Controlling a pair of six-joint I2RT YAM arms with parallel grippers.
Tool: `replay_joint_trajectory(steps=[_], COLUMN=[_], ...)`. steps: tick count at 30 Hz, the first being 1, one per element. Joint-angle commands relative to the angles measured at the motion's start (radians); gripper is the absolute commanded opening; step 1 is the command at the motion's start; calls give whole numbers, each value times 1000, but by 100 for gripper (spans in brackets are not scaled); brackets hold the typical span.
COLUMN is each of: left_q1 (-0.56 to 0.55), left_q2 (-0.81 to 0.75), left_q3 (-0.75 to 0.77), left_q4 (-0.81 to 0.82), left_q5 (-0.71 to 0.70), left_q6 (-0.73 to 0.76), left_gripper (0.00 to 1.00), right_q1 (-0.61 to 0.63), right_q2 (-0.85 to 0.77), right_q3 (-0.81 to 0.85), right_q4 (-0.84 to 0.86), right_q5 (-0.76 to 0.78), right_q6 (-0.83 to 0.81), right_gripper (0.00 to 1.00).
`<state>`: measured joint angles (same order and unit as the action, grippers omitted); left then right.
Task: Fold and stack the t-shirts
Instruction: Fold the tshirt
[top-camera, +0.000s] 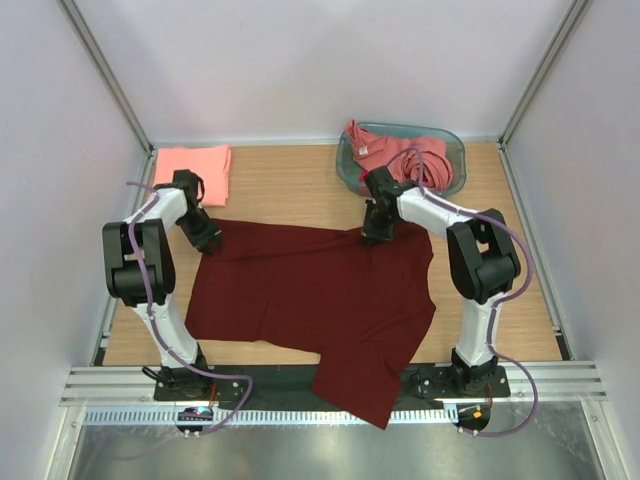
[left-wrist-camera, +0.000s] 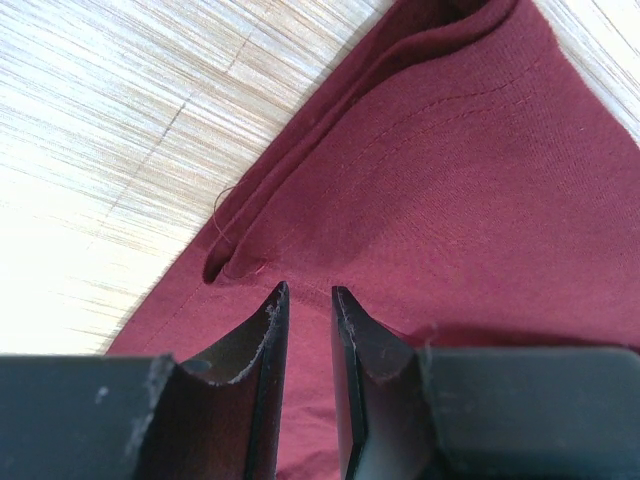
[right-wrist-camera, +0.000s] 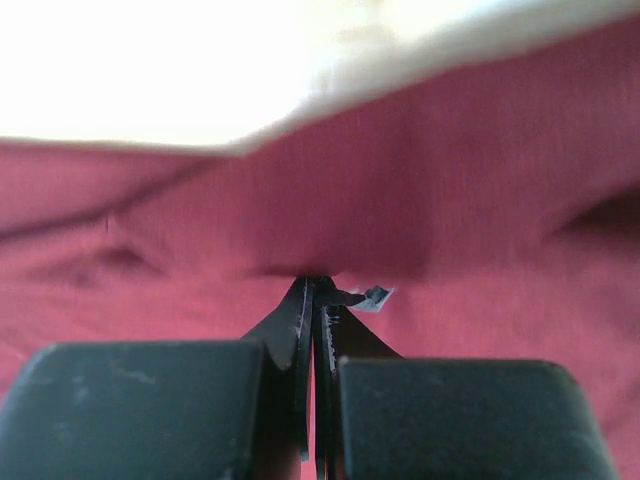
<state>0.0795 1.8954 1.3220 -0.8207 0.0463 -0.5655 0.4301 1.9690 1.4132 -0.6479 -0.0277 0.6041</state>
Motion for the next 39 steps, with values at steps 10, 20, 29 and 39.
replay_joint_trajectory(steps=[10,20,29,39], left_q1=[-3,-3,-3,-3], left_q2=[-5,-13,-21,-7], left_q3=[25,0,-6,0], left_q4=[-5,8,3,8], left_q5=[12,15,7,12], left_q6=[16,13,19,23], left_gripper=[25,24,25,24], right_q1=[13,-20,-57,-82], right_q2=[-349,-409,-274,-210], right_q3=[-247,-522,-496,-453], right_q4=[45,479,600,607], right_q5=[-126,-123,-98,-104], right_q6=[210,368,404,418], right_gripper=[1,31,38,39])
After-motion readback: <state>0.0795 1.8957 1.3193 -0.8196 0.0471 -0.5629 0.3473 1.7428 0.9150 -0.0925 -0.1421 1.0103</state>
